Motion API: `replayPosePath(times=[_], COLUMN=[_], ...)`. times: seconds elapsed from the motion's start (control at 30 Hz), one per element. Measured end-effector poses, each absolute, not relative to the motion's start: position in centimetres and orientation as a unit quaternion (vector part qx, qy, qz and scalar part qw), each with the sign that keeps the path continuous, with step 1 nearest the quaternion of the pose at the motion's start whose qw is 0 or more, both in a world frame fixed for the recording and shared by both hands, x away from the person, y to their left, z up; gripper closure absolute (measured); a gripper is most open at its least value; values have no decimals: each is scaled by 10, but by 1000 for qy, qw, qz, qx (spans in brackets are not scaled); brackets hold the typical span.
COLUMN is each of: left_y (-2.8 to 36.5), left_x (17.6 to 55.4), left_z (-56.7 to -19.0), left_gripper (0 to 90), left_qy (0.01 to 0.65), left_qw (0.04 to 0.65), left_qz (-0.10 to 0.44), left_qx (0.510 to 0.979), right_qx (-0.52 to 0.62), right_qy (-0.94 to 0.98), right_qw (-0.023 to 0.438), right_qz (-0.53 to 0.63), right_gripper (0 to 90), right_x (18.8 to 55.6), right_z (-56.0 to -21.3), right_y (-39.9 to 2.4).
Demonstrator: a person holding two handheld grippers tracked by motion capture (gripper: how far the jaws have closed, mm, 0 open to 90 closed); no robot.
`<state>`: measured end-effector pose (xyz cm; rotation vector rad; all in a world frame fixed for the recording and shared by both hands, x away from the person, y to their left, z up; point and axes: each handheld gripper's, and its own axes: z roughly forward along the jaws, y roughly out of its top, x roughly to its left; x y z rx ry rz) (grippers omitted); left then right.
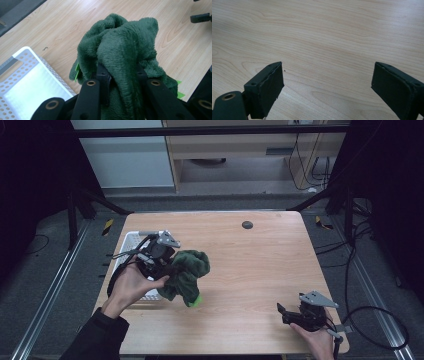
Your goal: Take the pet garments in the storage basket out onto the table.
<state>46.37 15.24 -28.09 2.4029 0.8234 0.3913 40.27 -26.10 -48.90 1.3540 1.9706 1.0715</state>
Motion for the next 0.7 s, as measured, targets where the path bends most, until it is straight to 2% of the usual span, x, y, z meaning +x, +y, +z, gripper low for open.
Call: replayPosePath(times=[0.7], left_y=[110], left_x=[469], left_z=[-299], left_gripper=[739], left_qy=[271], left_qw=[277], left_qz=[121], left_qx=[914], right_qx=[499], right_qy=[723], right_qw=[268], right_qz=[395], right_gripper=[101], right_x=[402], right_z=[-488], right_y=[-263])
